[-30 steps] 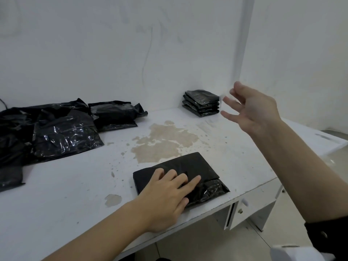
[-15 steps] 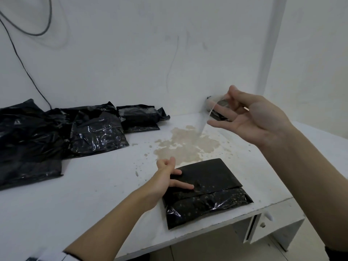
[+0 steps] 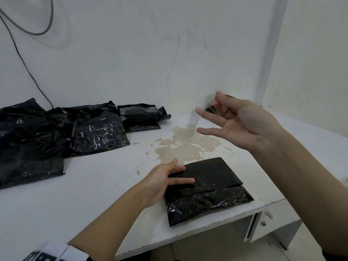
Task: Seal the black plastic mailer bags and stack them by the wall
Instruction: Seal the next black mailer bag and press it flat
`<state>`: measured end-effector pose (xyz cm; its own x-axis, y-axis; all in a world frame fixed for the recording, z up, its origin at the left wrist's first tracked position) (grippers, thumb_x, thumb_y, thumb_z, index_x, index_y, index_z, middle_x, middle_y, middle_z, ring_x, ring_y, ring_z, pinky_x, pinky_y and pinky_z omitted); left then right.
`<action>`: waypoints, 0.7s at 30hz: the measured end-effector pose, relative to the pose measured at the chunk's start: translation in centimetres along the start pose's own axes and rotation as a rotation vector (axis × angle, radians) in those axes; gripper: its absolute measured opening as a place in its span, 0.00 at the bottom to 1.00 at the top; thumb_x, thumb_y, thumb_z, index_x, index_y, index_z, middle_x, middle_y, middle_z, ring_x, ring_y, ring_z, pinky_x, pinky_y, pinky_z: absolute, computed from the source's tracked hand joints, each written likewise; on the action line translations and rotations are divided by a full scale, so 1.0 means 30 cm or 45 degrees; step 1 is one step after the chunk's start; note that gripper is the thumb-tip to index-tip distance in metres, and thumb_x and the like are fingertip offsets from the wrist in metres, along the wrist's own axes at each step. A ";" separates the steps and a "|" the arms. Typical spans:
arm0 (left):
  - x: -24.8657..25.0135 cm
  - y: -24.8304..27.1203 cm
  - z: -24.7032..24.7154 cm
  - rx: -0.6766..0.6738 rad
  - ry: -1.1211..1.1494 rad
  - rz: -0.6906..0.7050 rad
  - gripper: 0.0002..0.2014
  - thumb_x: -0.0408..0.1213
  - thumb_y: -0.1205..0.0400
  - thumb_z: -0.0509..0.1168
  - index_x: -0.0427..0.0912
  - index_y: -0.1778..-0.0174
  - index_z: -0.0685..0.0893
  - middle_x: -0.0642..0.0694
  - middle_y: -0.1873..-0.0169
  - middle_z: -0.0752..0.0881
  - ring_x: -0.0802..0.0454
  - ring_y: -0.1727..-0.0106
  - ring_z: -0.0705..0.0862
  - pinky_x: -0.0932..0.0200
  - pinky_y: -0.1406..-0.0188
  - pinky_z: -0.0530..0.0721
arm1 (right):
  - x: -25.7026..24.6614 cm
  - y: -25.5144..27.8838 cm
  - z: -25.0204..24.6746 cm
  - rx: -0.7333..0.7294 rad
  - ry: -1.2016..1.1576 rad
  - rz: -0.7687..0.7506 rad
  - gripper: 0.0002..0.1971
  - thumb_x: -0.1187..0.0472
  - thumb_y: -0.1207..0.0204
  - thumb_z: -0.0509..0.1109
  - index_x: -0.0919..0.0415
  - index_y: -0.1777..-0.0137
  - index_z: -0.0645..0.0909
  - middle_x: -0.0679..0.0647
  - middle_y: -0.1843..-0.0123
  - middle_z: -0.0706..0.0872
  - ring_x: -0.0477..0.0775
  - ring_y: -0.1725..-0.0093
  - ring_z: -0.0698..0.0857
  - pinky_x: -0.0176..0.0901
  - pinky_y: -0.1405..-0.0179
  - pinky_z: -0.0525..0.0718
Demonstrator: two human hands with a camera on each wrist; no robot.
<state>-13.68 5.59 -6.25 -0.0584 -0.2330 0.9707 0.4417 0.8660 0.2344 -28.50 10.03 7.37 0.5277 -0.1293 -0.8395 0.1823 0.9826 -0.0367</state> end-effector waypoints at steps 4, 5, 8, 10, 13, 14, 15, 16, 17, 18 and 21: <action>0.001 0.008 0.000 0.015 0.073 0.008 0.19 0.43 0.11 0.54 0.30 0.34 0.76 0.44 0.39 0.83 0.49 0.48 0.90 0.70 0.67 0.82 | -0.003 0.004 -0.014 0.020 0.029 0.005 0.07 0.64 0.22 0.69 0.61 0.62 0.80 0.51 0.70 0.81 0.62 0.49 0.90 0.73 0.52 0.81; 0.001 0.007 -0.002 0.028 0.099 0.024 0.18 0.41 0.11 0.55 0.30 0.35 0.77 0.43 0.39 0.83 0.50 0.48 0.90 0.67 0.63 0.81 | -0.005 0.006 -0.023 0.032 0.049 0.006 0.08 0.64 0.22 0.69 0.60 0.62 0.80 0.50 0.70 0.81 0.62 0.49 0.90 0.73 0.51 0.81; -0.004 0.004 -0.024 0.083 0.230 0.080 0.12 0.36 0.14 0.56 0.33 0.47 0.82 0.43 0.44 0.82 0.54 0.50 0.90 0.63 0.51 0.76 | -0.024 0.005 -0.087 0.095 0.140 -0.011 0.06 0.63 0.21 0.69 0.58 0.60 0.79 0.49 0.69 0.81 0.59 0.50 0.91 0.68 0.49 0.82; -0.009 0.007 -0.040 0.124 0.253 0.097 0.09 0.34 0.17 0.57 0.37 0.55 0.82 0.45 0.48 0.84 0.55 0.48 0.88 0.56 0.33 0.69 | -0.040 -0.001 -0.162 0.184 0.268 -0.025 0.06 0.61 0.22 0.70 0.56 0.61 0.79 0.48 0.69 0.80 0.54 0.51 0.91 0.60 0.48 0.83; -0.016 0.012 -0.052 0.166 0.217 0.096 0.10 0.33 0.18 0.55 0.40 0.59 0.81 0.49 0.54 0.87 0.54 0.40 0.81 0.57 0.34 0.62 | -0.031 0.000 -0.296 0.381 0.512 0.013 0.09 0.60 0.25 0.72 0.54 0.65 0.77 0.46 0.73 0.80 0.48 0.57 0.86 0.50 0.53 0.80; -0.018 0.014 -0.049 0.159 0.207 0.094 0.10 0.33 0.18 0.55 0.40 0.57 0.81 0.48 0.53 0.87 0.54 0.40 0.80 0.60 0.38 0.63 | -0.016 0.003 -0.339 0.429 0.556 0.044 0.09 0.60 0.25 0.72 0.55 0.65 0.77 0.47 0.73 0.81 0.49 0.58 0.85 0.49 0.55 0.80; -0.019 0.016 -0.045 0.144 0.198 0.091 0.11 0.34 0.18 0.54 0.38 0.52 0.82 0.46 0.52 0.87 0.54 0.40 0.80 0.63 0.43 0.66 | 0.005 0.007 -0.377 0.455 0.576 0.086 0.08 0.61 0.25 0.72 0.57 0.64 0.78 0.48 0.72 0.82 0.51 0.57 0.87 0.48 0.58 0.81; -0.019 0.017 -0.041 0.129 0.192 0.088 0.12 0.34 0.18 0.53 0.37 0.49 0.82 0.44 0.50 0.87 0.55 0.41 0.80 0.65 0.48 0.68 | 0.031 0.010 -0.409 0.464 0.581 0.134 0.07 0.62 0.24 0.71 0.59 0.62 0.79 0.50 0.71 0.83 0.53 0.56 0.89 0.48 0.59 0.82; -0.020 0.018 -0.038 0.122 0.198 0.084 0.13 0.34 0.18 0.53 0.37 0.48 0.82 0.44 0.49 0.87 0.55 0.42 0.80 0.66 0.52 0.69 | 0.058 0.016 -0.434 0.461 0.580 0.185 0.05 0.63 0.23 0.71 0.61 0.60 0.80 0.52 0.68 0.83 0.57 0.55 0.90 0.49 0.60 0.83; -0.022 0.018 -0.037 0.121 0.206 0.079 0.13 0.34 0.18 0.53 0.37 0.50 0.83 0.44 0.49 0.87 0.54 0.42 0.80 0.67 0.54 0.70 | 0.085 0.020 -0.452 0.448 0.580 0.234 0.04 0.64 0.22 0.70 0.63 0.57 0.80 0.54 0.65 0.82 0.61 0.55 0.91 0.51 0.60 0.85; -0.027 0.017 -0.039 0.142 0.228 0.059 0.13 0.32 0.18 0.52 0.37 0.56 0.83 0.47 0.54 0.89 0.54 0.43 0.80 0.66 0.53 0.71 | 0.142 0.028 -0.481 0.402 0.597 0.332 0.04 0.66 0.20 0.68 0.68 0.51 0.80 0.58 0.61 0.80 0.70 0.54 0.90 0.57 0.59 0.87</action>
<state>-12.36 5.70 -6.99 0.1241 -0.2584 0.9580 0.3377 0.9189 0.2041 -38.07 12.24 -4.08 0.1802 0.2528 -0.9506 0.3709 0.8776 0.3037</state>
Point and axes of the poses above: each hand's wrist, its own y-axis away from the middle knuckle, its own z-axis out of the palm, x = y × z, the point moved 6 cm from there along -y, towards the middle knuckle
